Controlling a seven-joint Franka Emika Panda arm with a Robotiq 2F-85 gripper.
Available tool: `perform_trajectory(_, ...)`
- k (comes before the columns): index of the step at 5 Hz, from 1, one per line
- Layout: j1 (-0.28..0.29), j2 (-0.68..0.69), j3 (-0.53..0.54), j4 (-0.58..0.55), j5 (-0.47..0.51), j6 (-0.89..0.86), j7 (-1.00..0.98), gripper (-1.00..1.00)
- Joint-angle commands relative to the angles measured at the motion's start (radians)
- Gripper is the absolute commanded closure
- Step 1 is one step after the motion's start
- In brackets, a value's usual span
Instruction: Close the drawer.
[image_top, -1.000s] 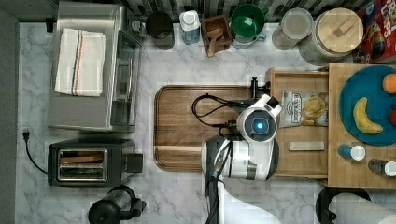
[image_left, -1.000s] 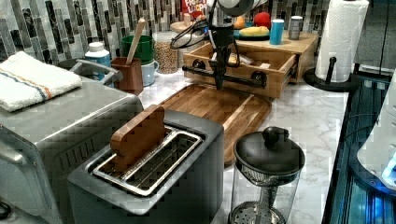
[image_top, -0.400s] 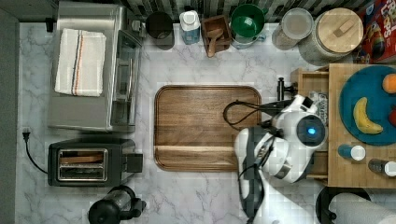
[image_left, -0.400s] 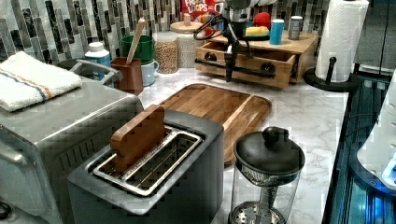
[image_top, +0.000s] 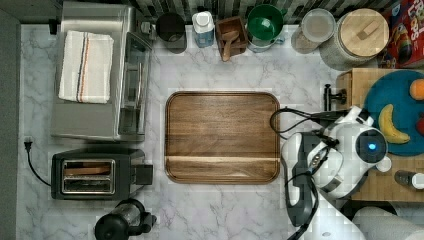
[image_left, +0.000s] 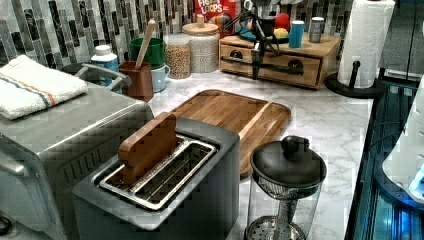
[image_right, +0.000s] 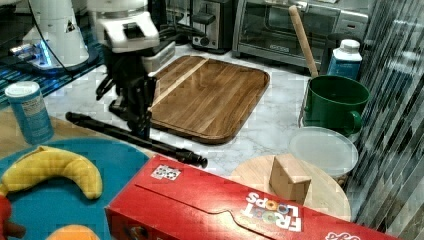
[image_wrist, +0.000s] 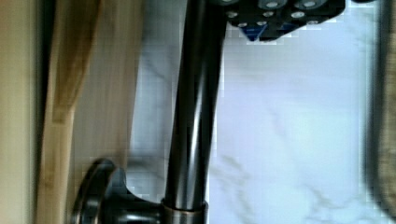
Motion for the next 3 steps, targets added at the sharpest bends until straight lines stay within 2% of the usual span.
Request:
perform_trajectory(1, -0.047, -0.011, -0.091, 0.103, -0.140, 0.121, 0.021, 1.00)
perform_trajectory(3, -0.044, -0.011, -0.094, 0.103, -0.138, 0.121, 0.021, 1.00)
